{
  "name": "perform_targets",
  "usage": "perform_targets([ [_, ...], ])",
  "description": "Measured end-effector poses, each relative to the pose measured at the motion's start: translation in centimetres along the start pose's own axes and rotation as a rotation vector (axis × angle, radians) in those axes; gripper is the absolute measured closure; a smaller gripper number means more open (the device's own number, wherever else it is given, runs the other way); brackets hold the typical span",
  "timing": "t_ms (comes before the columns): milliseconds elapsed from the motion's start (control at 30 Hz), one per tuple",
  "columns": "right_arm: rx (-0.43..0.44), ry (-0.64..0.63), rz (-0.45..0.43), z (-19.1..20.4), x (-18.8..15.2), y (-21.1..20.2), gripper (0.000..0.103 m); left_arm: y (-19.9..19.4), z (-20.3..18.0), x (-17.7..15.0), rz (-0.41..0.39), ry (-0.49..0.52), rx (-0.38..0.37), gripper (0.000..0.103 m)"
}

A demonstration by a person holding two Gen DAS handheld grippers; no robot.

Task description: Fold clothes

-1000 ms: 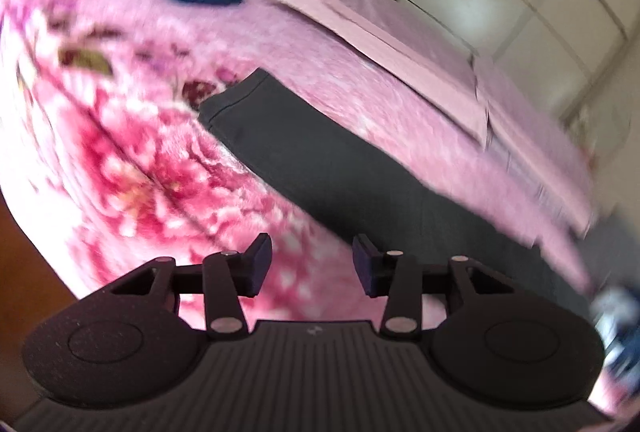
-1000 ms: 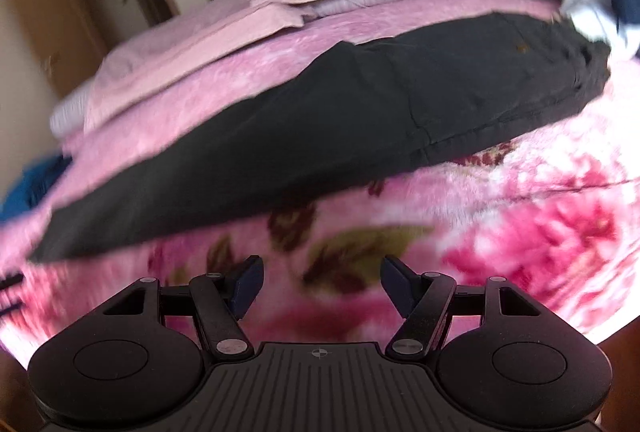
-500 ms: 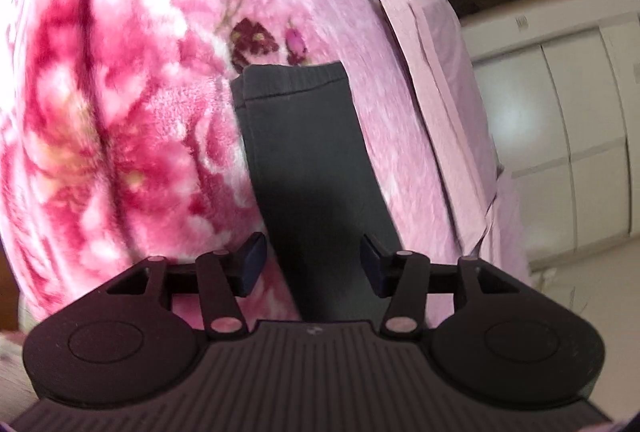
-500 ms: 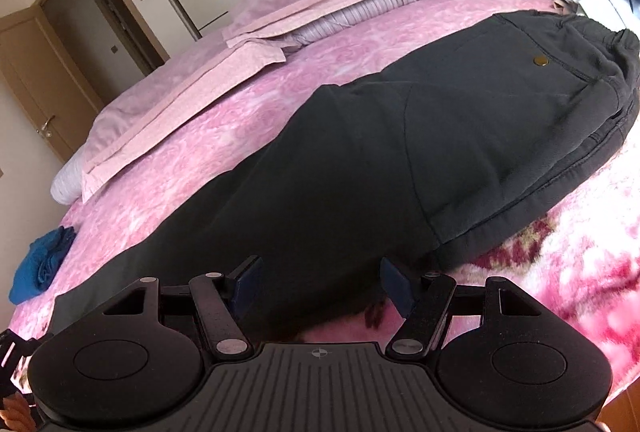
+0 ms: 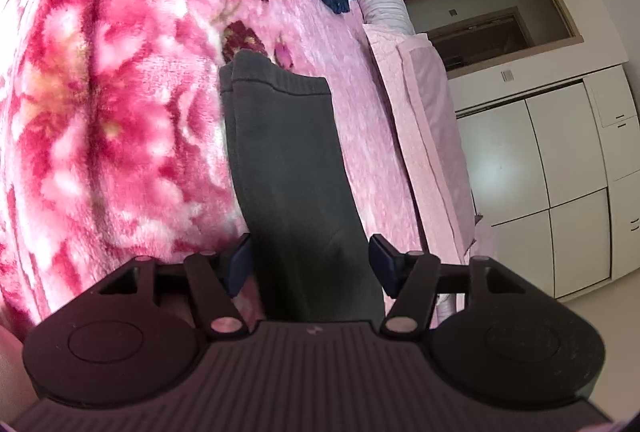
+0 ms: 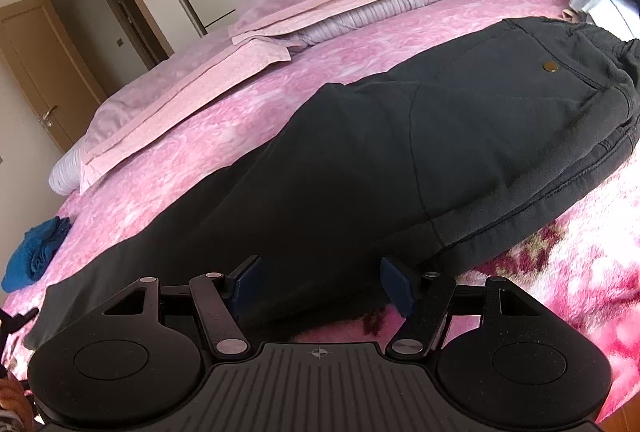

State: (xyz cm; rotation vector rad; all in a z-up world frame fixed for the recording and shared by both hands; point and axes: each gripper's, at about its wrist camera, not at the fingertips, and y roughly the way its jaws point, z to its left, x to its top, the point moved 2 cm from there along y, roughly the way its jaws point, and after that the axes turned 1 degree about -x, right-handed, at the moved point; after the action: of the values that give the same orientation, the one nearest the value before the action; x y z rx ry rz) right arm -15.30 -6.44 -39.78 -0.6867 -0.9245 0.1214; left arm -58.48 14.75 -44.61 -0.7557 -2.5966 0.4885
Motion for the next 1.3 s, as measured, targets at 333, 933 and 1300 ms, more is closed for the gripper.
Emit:
perform_targets([
  [333, -0.049, -0.078, -0.044, -1.3, 1.2, 0.2, 0.046, 0.2, -0.8, -0.6, -0.007, 0.261, 0.107, 0.089],
  [933, 0.008, 0.019, -0.081, -5.5, 2.8, -2.9, 0.063, -0.1, -20.0, -20.1, 0.118, 1.626, -0.277, 0.093],
  [1300, 0.015, 0.18, -0.072, -9.9, 3.3, -4.9, 0.062, 1.1, -15.7, -28.8, 0.437, 1.78, -0.371, 0.074],
])
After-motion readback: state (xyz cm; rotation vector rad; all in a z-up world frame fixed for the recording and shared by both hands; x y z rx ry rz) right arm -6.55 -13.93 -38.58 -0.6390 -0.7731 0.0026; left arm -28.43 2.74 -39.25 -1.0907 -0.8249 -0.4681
